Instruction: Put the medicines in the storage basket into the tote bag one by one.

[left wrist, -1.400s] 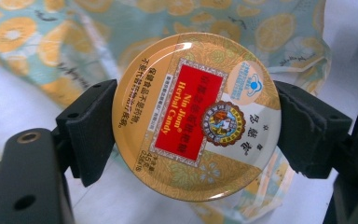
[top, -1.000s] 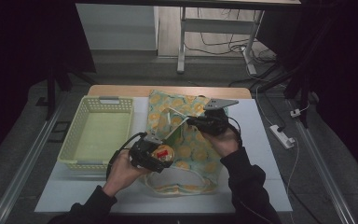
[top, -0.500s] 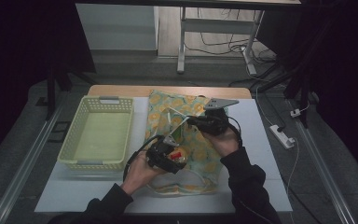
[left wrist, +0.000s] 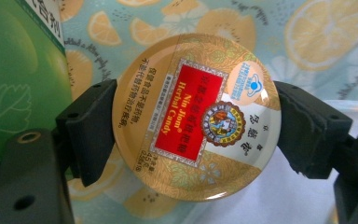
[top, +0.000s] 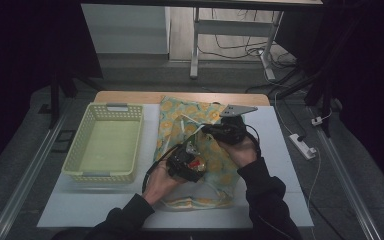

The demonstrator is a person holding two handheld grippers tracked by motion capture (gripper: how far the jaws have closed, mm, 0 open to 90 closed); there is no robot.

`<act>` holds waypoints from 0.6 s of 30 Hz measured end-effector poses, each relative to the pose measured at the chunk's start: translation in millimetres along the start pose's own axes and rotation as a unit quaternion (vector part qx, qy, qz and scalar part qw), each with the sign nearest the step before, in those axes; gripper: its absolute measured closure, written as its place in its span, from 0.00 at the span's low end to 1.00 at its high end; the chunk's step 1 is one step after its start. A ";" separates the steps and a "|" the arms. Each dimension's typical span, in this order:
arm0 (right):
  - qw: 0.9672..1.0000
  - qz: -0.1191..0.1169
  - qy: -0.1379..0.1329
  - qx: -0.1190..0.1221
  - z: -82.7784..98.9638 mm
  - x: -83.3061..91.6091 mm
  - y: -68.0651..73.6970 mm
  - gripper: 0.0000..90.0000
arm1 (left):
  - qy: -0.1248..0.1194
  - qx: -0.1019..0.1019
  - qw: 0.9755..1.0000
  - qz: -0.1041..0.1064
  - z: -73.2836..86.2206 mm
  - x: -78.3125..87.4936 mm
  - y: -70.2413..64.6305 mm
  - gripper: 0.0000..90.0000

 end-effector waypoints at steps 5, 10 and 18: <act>1.000 0.000 0.001 0.000 0.3 -0.6 0.0 1.00 | 0.006 0.011 1.000 -0.014 0.9 -10.1 3.0 0.23; 1.000 -0.001 0.002 -0.001 0.8 -0.9 -0.2 1.00 | 0.008 0.021 0.999 -0.025 0.2 -16.6 5.9 0.22; 1.000 -0.001 0.001 -0.001 0.5 -0.2 -0.1 1.00 | -0.002 0.013 1.000 -0.003 -2.7 -2.4 5.5 0.15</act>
Point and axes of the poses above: each handheld gripper's, and its own axes: x roughly backward along the jaws, z roughly out of its underside, y roughly to its left, the point moved 4 cm from there along -x, roughly forward along the jaws, and after that the axes turned 6 degrees about -z, right-handed, at the moved point
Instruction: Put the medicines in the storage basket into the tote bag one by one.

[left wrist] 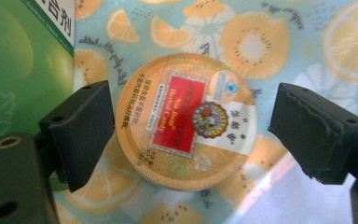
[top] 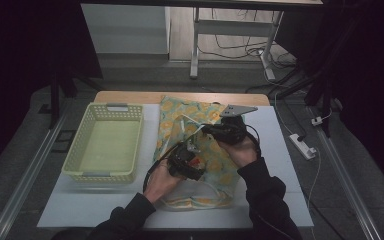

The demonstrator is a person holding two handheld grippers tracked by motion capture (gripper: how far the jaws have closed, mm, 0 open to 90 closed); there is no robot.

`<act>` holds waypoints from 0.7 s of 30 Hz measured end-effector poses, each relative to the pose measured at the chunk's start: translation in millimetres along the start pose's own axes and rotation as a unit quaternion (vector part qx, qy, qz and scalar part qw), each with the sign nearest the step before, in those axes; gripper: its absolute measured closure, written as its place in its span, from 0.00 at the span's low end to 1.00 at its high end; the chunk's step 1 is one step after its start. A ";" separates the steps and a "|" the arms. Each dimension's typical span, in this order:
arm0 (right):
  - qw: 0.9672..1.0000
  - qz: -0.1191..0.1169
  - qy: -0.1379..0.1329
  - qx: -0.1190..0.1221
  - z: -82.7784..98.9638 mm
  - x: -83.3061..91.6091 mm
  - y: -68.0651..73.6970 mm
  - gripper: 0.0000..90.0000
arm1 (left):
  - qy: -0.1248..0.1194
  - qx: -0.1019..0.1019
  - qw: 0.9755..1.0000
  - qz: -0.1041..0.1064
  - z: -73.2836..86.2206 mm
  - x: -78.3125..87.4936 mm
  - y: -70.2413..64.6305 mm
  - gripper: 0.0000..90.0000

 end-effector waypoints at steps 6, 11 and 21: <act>1.000 -0.001 0.001 0.001 0.2 -0.5 0.2 1.00 | -0.005 -0.001 1.000 0.023 0.7 7.8 -0.8 0.14; 1.000 -0.001 0.001 0.001 0.0 -0.2 0.3 1.00 | -0.012 0.000 0.999 0.042 1.1 14.0 -2.5 0.11; 1.000 -0.002 0.001 0.002 -0.4 0.0 1.7 1.00 | -0.035 0.003 0.997 0.070 5.6 28.8 -6.9 0.02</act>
Point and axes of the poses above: each handheld gripper's, and its own axes: x roughly backward along the jaws, z roughly out of its underside, y roughly to its left, the point moved 4 cm from there along -x, roughly forward along the jaws, and after that the axes turned 6 degrees about -z, right-handed, at the moved point
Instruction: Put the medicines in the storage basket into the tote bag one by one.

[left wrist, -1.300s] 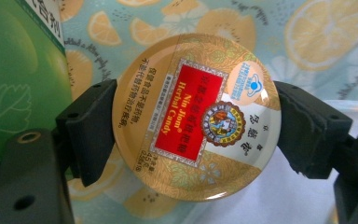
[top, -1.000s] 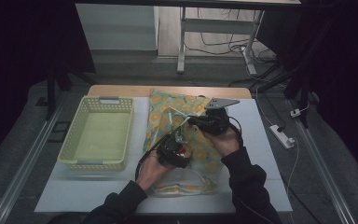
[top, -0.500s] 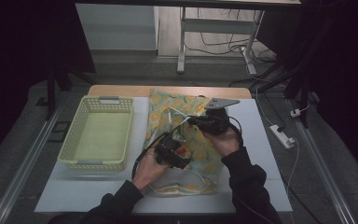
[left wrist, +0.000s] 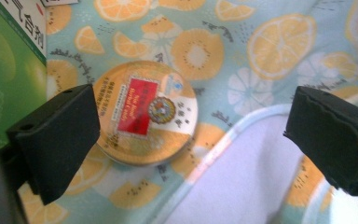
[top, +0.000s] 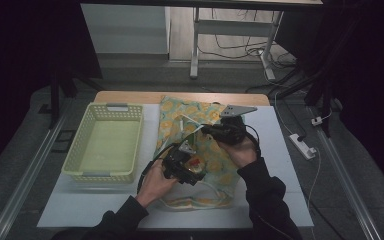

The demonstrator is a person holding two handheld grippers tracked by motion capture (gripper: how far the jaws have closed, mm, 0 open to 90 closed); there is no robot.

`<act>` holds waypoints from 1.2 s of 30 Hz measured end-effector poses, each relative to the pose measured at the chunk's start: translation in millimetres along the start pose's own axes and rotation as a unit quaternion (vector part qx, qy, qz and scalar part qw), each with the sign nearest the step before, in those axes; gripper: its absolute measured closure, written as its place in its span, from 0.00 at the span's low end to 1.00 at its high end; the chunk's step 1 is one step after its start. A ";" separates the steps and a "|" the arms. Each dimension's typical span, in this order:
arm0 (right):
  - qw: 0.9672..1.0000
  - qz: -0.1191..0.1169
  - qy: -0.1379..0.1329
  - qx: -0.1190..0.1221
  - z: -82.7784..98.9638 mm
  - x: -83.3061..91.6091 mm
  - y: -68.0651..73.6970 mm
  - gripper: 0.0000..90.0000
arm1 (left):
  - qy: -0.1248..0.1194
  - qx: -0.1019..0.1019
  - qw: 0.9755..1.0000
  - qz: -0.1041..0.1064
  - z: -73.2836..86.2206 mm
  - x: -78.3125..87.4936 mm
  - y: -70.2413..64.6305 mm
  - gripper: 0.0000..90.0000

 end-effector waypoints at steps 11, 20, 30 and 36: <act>1.000 0.000 -0.001 0.000 0.0 0.2 0.5 1.00 | -0.009 -0.011 0.999 0.035 8.3 17.4 -2.3 0.01; 1.000 0.000 -0.002 0.000 0.0 1.2 0.3 1.00 | -0.024 -0.012 0.999 0.036 19.9 32.5 0.2 0.01; 1.000 0.000 -0.001 -0.001 0.4 1.6 0.2 1.00 | -0.025 0.010 0.999 0.035 40.7 41.0 8.0 0.00; 1.000 -0.001 -0.001 -0.001 0.6 1.6 0.6 1.00 | -0.015 0.012 0.999 0.030 45.8 39.0 11.2 0.00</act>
Point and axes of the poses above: each handheld gripper's, and its own axes: x roughly backward along the jaws, z roughly out of its underside, y roughly to its left, the point moved 4 cm from there along -x, roughly forward along the jaws, and after that the axes turned 6 degrees about -z, right-handed, at the moved point
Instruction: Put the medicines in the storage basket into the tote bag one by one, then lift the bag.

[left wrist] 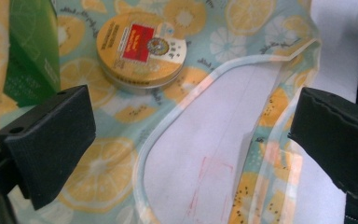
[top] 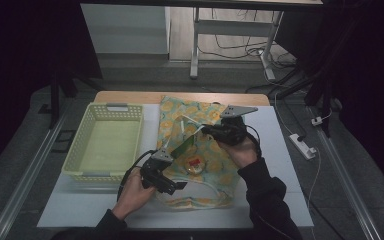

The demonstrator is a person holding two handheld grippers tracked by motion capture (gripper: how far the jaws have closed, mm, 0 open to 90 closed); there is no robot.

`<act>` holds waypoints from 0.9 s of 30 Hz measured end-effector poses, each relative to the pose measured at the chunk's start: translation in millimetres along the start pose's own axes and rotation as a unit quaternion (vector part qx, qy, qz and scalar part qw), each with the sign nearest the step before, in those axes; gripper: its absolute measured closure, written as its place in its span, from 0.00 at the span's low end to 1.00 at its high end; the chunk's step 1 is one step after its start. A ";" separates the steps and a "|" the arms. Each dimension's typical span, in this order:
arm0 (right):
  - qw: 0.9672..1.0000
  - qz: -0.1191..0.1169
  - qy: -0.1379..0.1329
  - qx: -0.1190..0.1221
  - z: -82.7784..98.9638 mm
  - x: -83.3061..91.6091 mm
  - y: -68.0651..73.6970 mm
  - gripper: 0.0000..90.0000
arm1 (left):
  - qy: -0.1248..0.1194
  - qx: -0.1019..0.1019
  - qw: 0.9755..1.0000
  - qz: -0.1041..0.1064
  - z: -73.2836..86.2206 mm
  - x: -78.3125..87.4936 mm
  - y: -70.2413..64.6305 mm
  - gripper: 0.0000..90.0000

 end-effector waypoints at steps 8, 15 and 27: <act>1.000 0.000 0.001 0.001 0.4 -0.4 0.0 1.00 | 0.020 0.001 1.000 -0.008 2.6 -12.0 2.6 0.01; 1.000 -0.001 0.003 0.000 1.4 -2.1 0.0 0.99 | 0.036 -0.004 0.999 -0.015 5.3 -29.1 7.1 0.01; 1.000 -0.002 0.010 0.002 2.7 -5.2 0.5 0.99 | 0.068 -0.046 0.995 -0.049 13.3 -49.2 9.6 0.01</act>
Point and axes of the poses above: each handheld gripper's, and its own axes: x roughly backward along the jaws, z roughly out of its underside, y roughly to its left, the point moved 4 cm from there along -x, roughly forward along the jaws, and after that the axes turned 6 degrees about -z, right-handed, at the moved point
